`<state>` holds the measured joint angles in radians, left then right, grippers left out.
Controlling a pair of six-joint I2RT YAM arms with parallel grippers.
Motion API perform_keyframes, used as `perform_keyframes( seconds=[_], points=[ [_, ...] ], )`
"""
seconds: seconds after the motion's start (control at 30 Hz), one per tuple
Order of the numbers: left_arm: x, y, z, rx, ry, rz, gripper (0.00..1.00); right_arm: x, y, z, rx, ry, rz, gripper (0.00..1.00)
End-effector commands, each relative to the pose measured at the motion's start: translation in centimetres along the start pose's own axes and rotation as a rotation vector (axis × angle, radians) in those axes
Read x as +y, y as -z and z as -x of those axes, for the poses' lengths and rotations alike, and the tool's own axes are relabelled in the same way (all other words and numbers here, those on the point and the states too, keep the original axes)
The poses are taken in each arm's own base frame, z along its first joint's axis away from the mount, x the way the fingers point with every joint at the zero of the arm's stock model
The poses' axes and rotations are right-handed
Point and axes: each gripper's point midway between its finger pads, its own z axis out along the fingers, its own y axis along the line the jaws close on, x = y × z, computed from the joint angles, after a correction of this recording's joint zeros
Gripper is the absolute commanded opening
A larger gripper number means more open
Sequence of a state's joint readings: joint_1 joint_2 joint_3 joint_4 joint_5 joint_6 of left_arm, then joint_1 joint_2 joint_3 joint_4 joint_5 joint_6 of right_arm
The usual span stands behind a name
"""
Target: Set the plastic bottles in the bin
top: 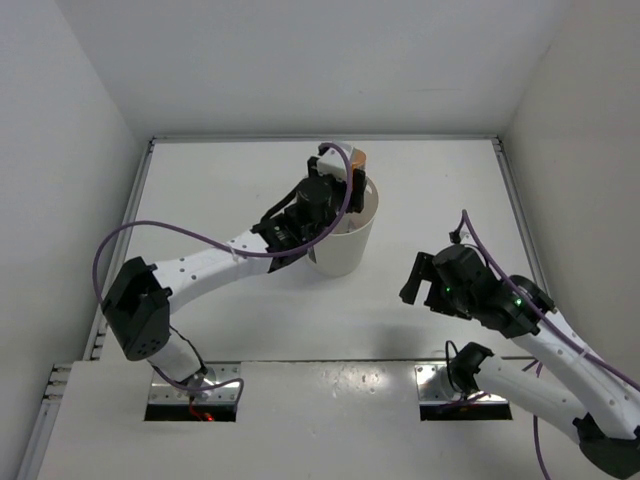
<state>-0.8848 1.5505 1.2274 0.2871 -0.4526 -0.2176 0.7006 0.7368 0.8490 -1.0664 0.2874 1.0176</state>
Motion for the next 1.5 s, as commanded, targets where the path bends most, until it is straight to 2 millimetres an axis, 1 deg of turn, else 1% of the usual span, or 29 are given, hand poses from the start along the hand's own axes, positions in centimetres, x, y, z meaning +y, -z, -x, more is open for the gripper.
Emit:
perform_keyframes(
  seconds=[0.0,0.03,0.1,0.13,0.17,0.23,0.3,0.37,0.4,0.43,0.5,0.53,0.57,0.6,0.63,0.67,0.7,0.73,0.8,0.83,0.87,0.93,0.97,1.0,1.13,1.23,1.27,1.33,1.47],
  points=[
    [-0.6,0.0,1.9,-0.068,0.031,-0.017,0.67,-0.7,0.2,-0.1,-0.018,-0.052,-0.012,1.00],
    [-0.6,0.0,1.9,-0.068,0.031,-0.017,0.77,-0.6,0.4,0.0,-0.024,-0.055,-0.004,1.00],
    [-0.6,0.0,1.9,-0.068,0.031,-0.017,0.88,-0.6,0.5,0.1,-0.030,-0.058,0.003,1.00],
    [-0.7,0.0,2.5,-0.079,0.036,-0.019,0.96,-0.6,0.5,0.1,-0.030,-0.058,0.003,1.00],
    [-0.5,0.2,2.9,-0.088,0.041,-0.008,1.00,-0.6,0.5,0.1,-0.030,-0.058,0.003,1.00],
    [-0.2,0.1,4.4,-0.122,0.044,0.015,1.00,-0.4,0.4,0.2,-0.031,-0.058,0.005,1.00],
    [0.0,0.1,4.8,-0.135,0.028,0.024,1.00,-0.3,0.2,0.2,-0.030,-0.058,0.003,1.00],
    [0.8,0.4,6.7,-0.178,0.040,0.068,1.00,-0.1,0.0,0.3,-0.030,-0.058,0.004,1.00],
    [1.1,0.4,6.7,-0.179,0.031,0.085,1.00,-0.1,0.0,0.3,-0.030,-0.058,0.003,1.00],
    [2.9,0.6,8.2,-0.209,0.048,0.149,1.00,0.0,-0.2,0.4,-0.029,-0.048,0.002,1.00],
    [5.3,1.0,9.4,-0.235,0.065,0.243,1.00,0.0,-0.3,0.3,-0.022,-0.045,-0.006,1.00],
    [7.4,1.0,9.7,-0.249,0.074,0.320,1.00,0.2,-0.3,0.5,-0.029,-0.048,0.002,1.00],
    [10.1,1.9,10.1,-0.268,0.111,0.447,1.00,0.4,-0.4,0.6,-0.034,-0.041,0.009,1.00],
    [11.8,2.1,9.6,-0.267,0.119,0.516,1.00,0.4,-0.4,0.6,-0.034,-0.041,0.009,1.00],
    [15.3,3.1,8.8,-0.267,0.145,0.653,1.00,0.4,-0.4,0.6,-0.034,-0.041,0.009,1.00],
    [17.2,3.5,7.8,-0.257,0.161,0.724,1.00,0.6,-0.4,0.8,-0.041,-0.044,0.017,1.00],
    [20.6,4.8,6.7,-0.218,0.154,0.827,1.00,0.6,-0.4,0.8,-0.041,-0.044,0.017,1.00],
    [22.4,5.5,5.6,-0.235,0.250,0.890,1.00,0.9,-0.4,0.9,-0.040,-0.047,0.033,1.00],
    [26.0,8.4,2.6,-0.174,0.257,1.027,1.00,1.2,-0.4,1.1,-0.049,-0.051,0.044,1.00],
    [28.4,9.6,1.8,-0.183,0.285,1.091,1.00,2.0,-0.1,1.5,-0.065,-0.061,0.085,1.00],
    [29.6,10.7,-0.8,-0.149,0.278,1.121,1.00,2.4,-0.1,1.5,-0.062,-0.064,0.103,1.00],
    [31.4,12.9,-2.2,-0.135,0.273,1.166,1.00,3.0,0.7,2.3,-0.086,-0.073,0.134,1.00],
    [33.1,14.3,-3.3,-0.114,0.257,1.217,1.00,3.6,1.2,3.0,-0.107,-0.081,0.159,1.00],
    [33.8,15.6,-5.7,-0.047,0.219,1.242,1.00,3.8,1.5,3.3,-0.114,-0.074,0.166,1.00],
    [36.8,20.2,-9.4,0.112,0.110,1.376,1.00,4.6,2.1,3.9,-0.124,-0.079,0.193,1.00],
    [38.1,22.7,-11.6,0.226,0.062,1.438,1.00,5.4,1.9,3.7,-0.112,-0.073,0.224,1.00],
    [38.3,23.0,-12.8,0.266,0.067,1.438,1.00,5.4,2.1,3.8,-0.118,-0.075,0.232,1.00],
    [39.0,24.4,-13.7,0.312,0.075,1.473,1.00,5.4,2.1,3.8,-0.124,-0.078,0.239,1.00],
    [39.6,24.9,-14.4,0.318,0.166,1.475,1.00,5.8,2.7,4.1,-0.144,-0.077,0.275,1.00]
  ],
)
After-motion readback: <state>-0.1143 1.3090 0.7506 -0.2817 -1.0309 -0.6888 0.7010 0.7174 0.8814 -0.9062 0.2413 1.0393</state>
